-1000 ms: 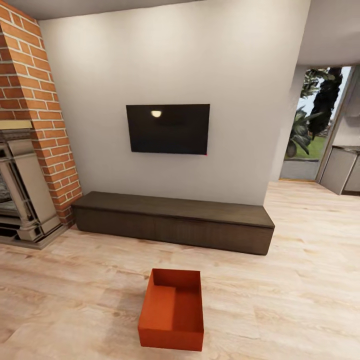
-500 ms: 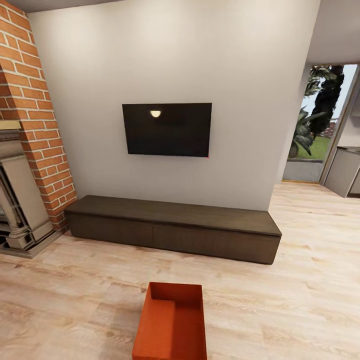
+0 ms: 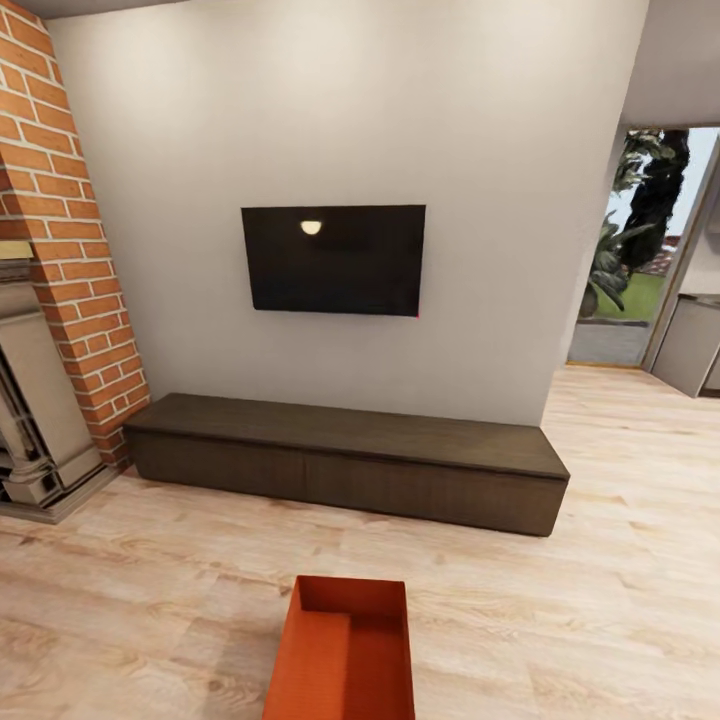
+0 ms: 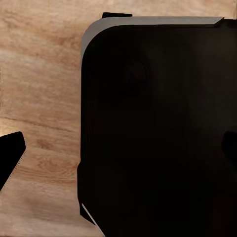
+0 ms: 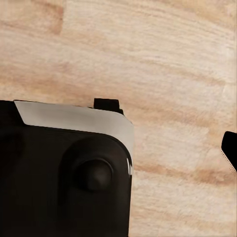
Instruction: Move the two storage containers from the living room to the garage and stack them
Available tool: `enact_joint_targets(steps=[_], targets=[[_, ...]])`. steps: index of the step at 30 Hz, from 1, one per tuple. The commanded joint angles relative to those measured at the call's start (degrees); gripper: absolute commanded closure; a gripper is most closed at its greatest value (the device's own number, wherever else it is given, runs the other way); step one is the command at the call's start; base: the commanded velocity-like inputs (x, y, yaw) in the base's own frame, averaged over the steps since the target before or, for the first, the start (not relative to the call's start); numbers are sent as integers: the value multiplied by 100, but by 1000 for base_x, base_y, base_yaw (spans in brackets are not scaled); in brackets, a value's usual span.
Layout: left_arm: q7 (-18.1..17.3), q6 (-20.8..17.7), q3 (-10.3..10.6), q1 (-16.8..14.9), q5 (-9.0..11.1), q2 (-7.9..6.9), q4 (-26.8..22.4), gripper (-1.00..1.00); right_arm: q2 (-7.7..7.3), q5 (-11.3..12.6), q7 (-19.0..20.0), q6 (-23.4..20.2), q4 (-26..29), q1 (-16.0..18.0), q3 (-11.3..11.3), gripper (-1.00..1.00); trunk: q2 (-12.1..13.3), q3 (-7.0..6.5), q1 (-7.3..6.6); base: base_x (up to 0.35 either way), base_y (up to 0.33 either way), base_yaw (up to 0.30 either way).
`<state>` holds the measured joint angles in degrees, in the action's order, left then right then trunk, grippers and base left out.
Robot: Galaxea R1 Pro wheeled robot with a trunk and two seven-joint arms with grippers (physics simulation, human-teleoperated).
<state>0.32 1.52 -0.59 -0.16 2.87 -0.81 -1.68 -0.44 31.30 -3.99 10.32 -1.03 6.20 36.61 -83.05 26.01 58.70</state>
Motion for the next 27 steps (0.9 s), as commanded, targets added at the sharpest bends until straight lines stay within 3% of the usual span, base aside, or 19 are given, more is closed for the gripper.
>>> enact_joint_targets(steps=[1,16,27], targets=[[3,15,-2,-2,30,1,1,-100,2,43,-2,23,-11,4,48,-100,-2,6,3,292,0,0],[3,15,-2,-2,30,0,1,-100,2,43,-5,24,-11,4,43,-100,-2,6,3,305,0,0],[1,15,-2,-2,30,-7,1,-100,0,43,-3,23,-11,4,45,-100,-2,6,3,57,2,0]])
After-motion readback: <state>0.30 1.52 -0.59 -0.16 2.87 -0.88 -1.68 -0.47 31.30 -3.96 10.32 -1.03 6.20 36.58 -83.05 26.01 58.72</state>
